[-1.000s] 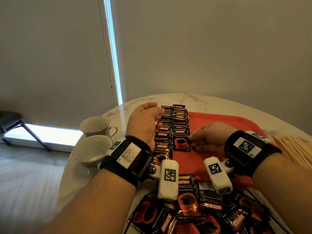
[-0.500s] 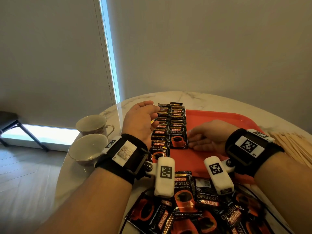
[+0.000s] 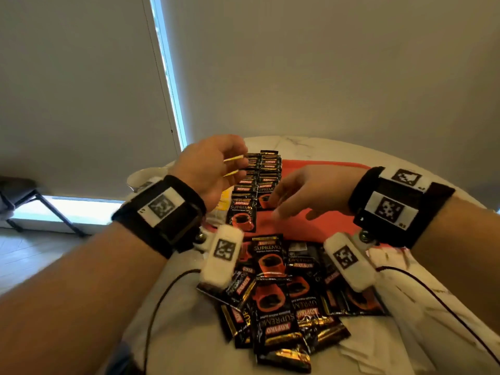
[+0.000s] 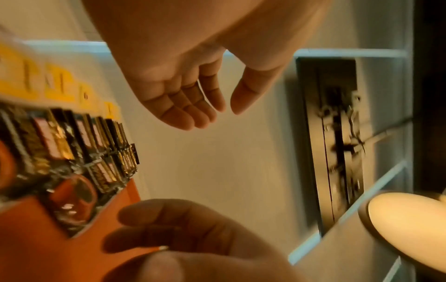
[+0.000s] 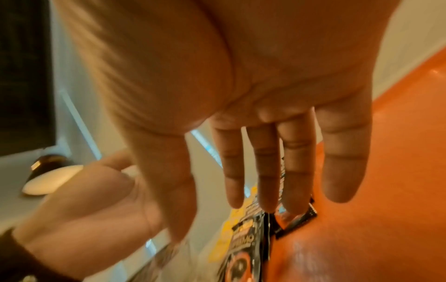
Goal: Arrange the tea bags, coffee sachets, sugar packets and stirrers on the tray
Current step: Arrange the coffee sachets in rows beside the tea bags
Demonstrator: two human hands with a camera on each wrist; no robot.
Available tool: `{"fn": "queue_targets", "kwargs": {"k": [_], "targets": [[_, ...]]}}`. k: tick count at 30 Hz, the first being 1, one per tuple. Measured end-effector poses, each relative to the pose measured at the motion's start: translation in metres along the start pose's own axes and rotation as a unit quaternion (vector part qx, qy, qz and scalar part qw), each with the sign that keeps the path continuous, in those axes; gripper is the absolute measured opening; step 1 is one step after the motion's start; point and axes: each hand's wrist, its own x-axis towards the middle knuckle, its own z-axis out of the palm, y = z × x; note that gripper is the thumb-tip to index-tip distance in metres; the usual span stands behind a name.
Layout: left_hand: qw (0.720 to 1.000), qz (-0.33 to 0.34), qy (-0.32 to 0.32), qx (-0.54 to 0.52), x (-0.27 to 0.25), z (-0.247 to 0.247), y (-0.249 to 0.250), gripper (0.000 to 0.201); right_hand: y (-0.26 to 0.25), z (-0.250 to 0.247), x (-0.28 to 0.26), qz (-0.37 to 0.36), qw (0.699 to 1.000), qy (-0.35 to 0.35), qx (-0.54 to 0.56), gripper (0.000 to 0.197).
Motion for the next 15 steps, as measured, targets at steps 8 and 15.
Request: {"fn": "queue_targets", "kwargs": {"k": [8, 15], "targets": [[0.893, -0.127, -0.088, 0.424, -0.088, -0.059, -0.011, 0.045, -0.019, 0.039, -0.065, -0.029, 0.958, -0.147, -0.243, 0.110], [0.781, -0.127, -0.203, 0.576, -0.118, -0.059, -0.029, 0.113, -0.021, 0.066, -0.083, -0.046, 0.917, -0.172, -0.357, 0.135]]}}
